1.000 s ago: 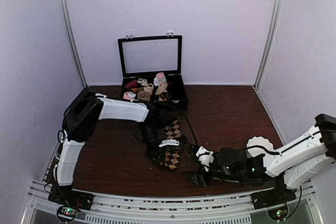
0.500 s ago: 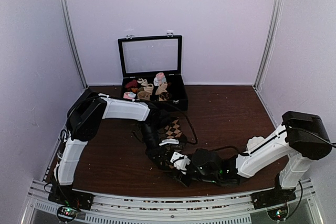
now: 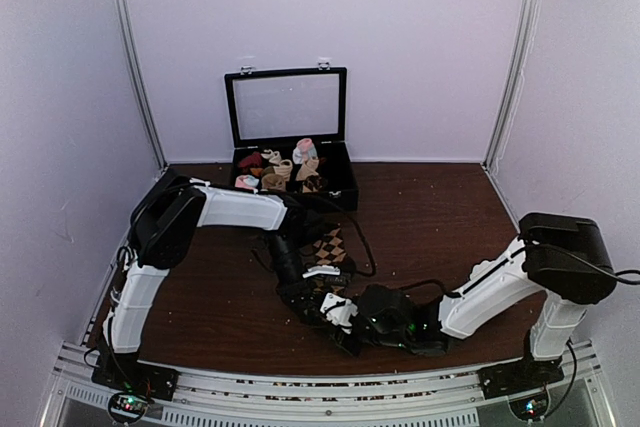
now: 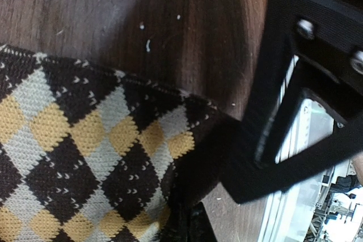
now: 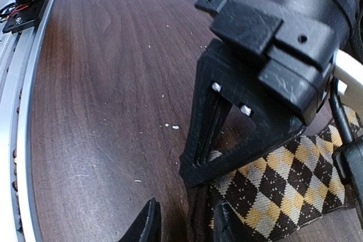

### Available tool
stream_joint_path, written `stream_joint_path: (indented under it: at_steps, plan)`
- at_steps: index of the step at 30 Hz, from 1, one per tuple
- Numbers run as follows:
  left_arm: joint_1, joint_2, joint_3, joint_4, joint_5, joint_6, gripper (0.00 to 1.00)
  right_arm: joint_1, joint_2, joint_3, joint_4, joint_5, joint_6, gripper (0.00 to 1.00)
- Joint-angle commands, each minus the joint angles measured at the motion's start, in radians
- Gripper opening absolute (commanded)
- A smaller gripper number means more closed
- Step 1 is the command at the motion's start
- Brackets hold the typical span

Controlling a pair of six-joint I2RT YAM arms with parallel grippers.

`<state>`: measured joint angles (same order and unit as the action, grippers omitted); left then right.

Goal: Roll the socks
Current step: Roll the sock at the center of the board.

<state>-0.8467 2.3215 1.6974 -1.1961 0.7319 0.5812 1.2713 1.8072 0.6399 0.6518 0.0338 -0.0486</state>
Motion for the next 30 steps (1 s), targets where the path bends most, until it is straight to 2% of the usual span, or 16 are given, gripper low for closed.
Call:
stream_joint_path:
  at_steps: [1, 10, 14, 18, 20, 22, 25, 30]
  plan:
    - [0.008, 0.033, 0.018, -0.031, -0.043, 0.032, 0.00, -0.018, 0.025, -0.001, 0.011, -0.015, 0.017, 0.30]
    - [0.008, 0.029, 0.023, -0.036, -0.056, 0.043, 0.00, -0.046, 0.032, -0.016, 0.022, -0.050, 0.048, 0.13]
    - [0.008, 0.028, 0.031, -0.036, -0.064, 0.044, 0.00, -0.049, 0.040, -0.006, 0.013, -0.076, 0.066, 0.01]
    - [0.009, 0.015, 0.034, -0.028, -0.075, 0.047, 0.00, -0.060, 0.050, -0.006, 0.006, -0.110, 0.122, 0.00]
    - [0.008, -0.005, 0.025, -0.006, -0.095, 0.044, 0.07, -0.075, 0.054, -0.001, -0.009, -0.142, 0.170, 0.00]
    - [0.010, -0.048, 0.001, 0.028, -0.128, 0.038, 0.26, -0.111, 0.060, 0.009, -0.032, -0.192, 0.240, 0.00]
    - [0.014, -0.158, -0.074, 0.132, -0.206, 0.022, 0.46, -0.169, 0.081, 0.025, -0.053, -0.308, 0.368, 0.00]
    - [0.013, -0.358, -0.226, 0.314, -0.323, 0.027, 0.51, -0.224, 0.112, 0.022, 0.019, -0.462, 0.553, 0.00]
